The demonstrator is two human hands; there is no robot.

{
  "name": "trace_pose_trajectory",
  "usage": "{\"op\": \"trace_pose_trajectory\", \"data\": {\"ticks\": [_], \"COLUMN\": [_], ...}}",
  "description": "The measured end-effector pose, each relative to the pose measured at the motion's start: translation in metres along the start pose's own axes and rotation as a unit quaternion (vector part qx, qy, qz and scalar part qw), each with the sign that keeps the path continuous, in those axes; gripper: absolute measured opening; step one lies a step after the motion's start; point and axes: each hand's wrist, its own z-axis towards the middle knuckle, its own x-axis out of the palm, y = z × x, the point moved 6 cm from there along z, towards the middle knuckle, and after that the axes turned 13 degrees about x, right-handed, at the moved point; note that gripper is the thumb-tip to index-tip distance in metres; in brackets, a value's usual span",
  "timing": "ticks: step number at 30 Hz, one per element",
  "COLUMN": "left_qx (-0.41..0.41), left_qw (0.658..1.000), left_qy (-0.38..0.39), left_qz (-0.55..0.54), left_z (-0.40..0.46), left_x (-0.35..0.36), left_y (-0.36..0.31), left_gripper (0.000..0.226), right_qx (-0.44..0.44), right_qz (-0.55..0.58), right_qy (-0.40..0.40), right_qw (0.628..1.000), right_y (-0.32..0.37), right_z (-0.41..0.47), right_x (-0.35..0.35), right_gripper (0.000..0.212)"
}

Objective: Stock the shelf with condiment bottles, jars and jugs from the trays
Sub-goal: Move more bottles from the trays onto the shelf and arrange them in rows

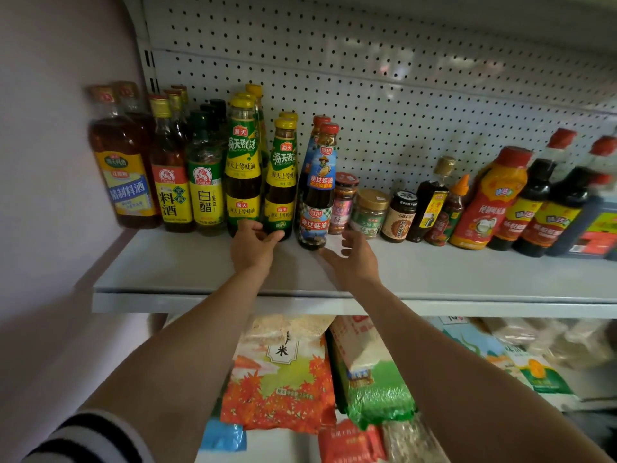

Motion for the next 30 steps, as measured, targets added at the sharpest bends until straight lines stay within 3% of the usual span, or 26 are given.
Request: {"op": "trace_pose_trajectory", "data": {"ticks": [6, 14, 18, 22, 26, 30], "left_qx": [0.021, 0.048, 0.007, -0.048, -0.117, -0.176], "left_qw": [0.999, 0.984, 0.982, 0.971, 0.963, 0.953], "left_qy": [-0.013, -0.101, -0.13, -0.133, -0.131, -0.118], "left_qz": [0.034, 0.136, 0.141, 0.195, 0.206, 0.216], "left_z": [-0.051, -0.131, -0.18, -0.23, -0.276, -0.313], "left_x": [-0.051, -0.147, -0.174, -0.197, -0.21, -0.215], "left_y": [-0.012, 0.016, 0.053, 0.082, 0.113, 0.161], "left_gripper": [0.061, 0.051, 0.058, 0.054, 0.055, 0.06], "right_qx": [-0.07, -0.246, -0.271, -0.311, -0.313, -0.273], "right_qz": [-0.083, -0.18, -0.188, -0.232, -0.247, -0.268], "right_qy": [0.044, 0.14, 0.197, 0.245, 0.303, 0.375], "right_qw": [0.993, 0.942, 0.923, 0.889, 0.866, 0.844], "right_y": [0.016, 0.042, 0.027, 0.006, -0.022, -0.065], "right_z": [-0.041, -0.114, -0.155, -0.194, -0.22, -0.239], "right_x": [0.001, 0.056, 0.089, 0.134, 0.174, 0.215], "right_gripper": [0.077, 0.067, 0.06, 0.067, 0.058, 0.062]}}
